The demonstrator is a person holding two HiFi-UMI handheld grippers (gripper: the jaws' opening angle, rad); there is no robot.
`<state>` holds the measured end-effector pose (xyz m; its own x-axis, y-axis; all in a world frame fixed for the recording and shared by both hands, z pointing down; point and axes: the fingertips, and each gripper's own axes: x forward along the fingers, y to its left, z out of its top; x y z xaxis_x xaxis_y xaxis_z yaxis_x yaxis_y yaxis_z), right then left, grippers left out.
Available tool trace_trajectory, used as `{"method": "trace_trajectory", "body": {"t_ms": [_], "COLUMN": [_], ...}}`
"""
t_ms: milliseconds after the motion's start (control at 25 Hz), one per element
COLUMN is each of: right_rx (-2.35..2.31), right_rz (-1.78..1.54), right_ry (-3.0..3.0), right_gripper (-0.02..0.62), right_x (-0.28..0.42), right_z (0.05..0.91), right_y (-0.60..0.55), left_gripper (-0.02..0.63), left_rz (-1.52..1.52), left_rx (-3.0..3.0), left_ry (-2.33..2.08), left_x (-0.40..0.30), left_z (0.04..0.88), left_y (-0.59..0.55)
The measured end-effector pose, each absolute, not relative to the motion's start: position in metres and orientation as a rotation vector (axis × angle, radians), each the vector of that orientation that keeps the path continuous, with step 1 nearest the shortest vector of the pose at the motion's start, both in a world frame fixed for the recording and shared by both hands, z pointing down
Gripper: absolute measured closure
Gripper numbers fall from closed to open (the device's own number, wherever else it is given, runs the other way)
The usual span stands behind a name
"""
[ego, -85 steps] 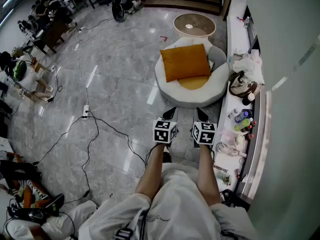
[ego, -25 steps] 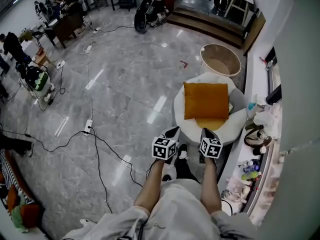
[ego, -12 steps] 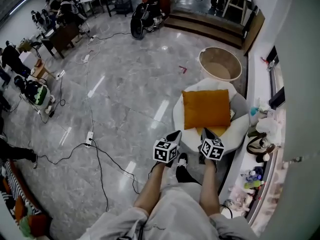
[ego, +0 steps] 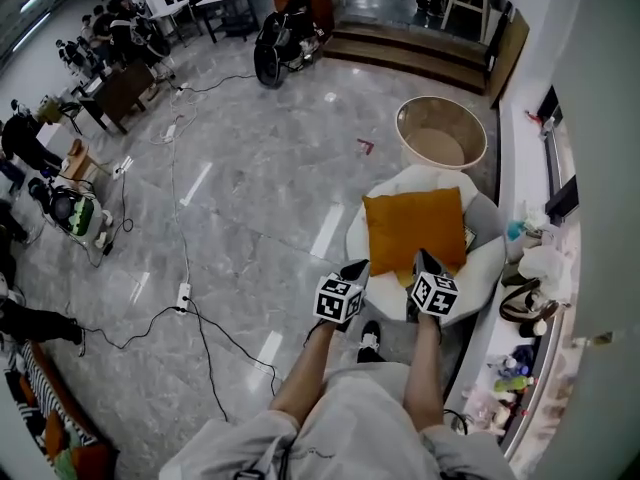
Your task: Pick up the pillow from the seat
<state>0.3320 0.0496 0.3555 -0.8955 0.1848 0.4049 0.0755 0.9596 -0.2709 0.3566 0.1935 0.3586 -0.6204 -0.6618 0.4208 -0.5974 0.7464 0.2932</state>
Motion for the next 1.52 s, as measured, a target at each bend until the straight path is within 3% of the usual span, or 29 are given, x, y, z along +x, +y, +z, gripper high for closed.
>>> {"method": "trace_trajectory", "body": {"t_ms": [800,1520], "right_rx": [-0.123,0.16], "right_rz": [0.132,0.158], "right_ry": [-2.734,-2.691], "right_gripper": [0.588,0.588], "right_x": [0.176,0.154], "right_z": [0.342,0.384], "right_y": [0.009,-0.044], "left_gripper": [0.597,0.597], "left_rz": [0.02,-0.022], "left_rx": [0.917,0.891], "left_ry": [-2.496,-2.473], "left_x": [0.213,0.174], "left_z": [0.325,0.368], "left_y": [0.174,0.141]}}
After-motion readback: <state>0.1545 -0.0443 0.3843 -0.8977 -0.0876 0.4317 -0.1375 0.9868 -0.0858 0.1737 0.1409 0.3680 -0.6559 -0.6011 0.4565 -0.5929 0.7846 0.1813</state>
